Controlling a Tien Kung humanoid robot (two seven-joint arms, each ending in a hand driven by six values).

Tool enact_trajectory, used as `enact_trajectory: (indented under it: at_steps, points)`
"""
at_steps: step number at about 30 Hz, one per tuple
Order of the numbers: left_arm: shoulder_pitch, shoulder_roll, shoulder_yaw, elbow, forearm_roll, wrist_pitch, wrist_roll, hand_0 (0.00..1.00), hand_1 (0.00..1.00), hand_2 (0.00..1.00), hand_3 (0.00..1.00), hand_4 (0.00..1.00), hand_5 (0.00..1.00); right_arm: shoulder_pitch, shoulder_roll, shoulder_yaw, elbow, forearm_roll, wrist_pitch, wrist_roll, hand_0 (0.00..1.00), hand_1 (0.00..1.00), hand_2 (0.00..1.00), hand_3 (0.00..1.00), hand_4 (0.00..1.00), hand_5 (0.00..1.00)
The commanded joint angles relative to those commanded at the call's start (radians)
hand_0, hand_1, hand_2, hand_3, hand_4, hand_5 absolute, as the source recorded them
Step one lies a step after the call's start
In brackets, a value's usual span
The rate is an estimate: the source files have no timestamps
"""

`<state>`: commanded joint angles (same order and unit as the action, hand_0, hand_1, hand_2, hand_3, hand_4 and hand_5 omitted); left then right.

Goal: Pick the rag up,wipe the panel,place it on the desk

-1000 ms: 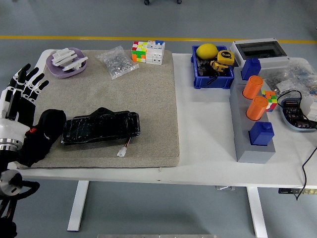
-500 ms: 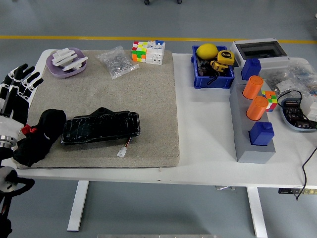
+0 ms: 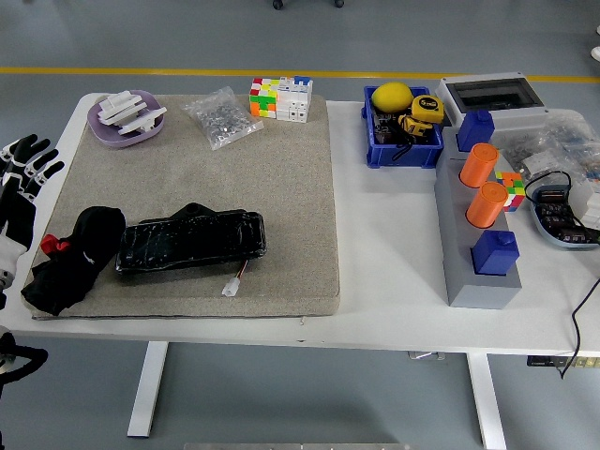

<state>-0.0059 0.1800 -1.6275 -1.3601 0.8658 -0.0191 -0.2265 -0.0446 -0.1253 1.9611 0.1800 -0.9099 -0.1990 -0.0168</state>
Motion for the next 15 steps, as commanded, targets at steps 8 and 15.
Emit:
enact_trajectory:
  at_steps: [8, 15]
  points:
    - [0.015, -0.014, -0.001, 0.006, 0.005, -0.004, 0.004, 0.675, 0.699, 0.682, 0.615, 0.938, 0.462, -0.013, 0.003, 0.07, 0.0, -0.053, 0.006, 0.005, 0.701, 0.605, 0.589, 0.569, 0.993, 0.433]
    - [0.013, -0.02, 0.01, 0.018, 0.003, -0.006, 0.005, 0.677, 0.699, 0.683, 0.614, 0.937, 0.461, -0.013, 0.01, 0.03, 0.0, -0.009, 0.002, 0.001, 0.701, 0.605, 0.59, 0.568, 0.993, 0.436]
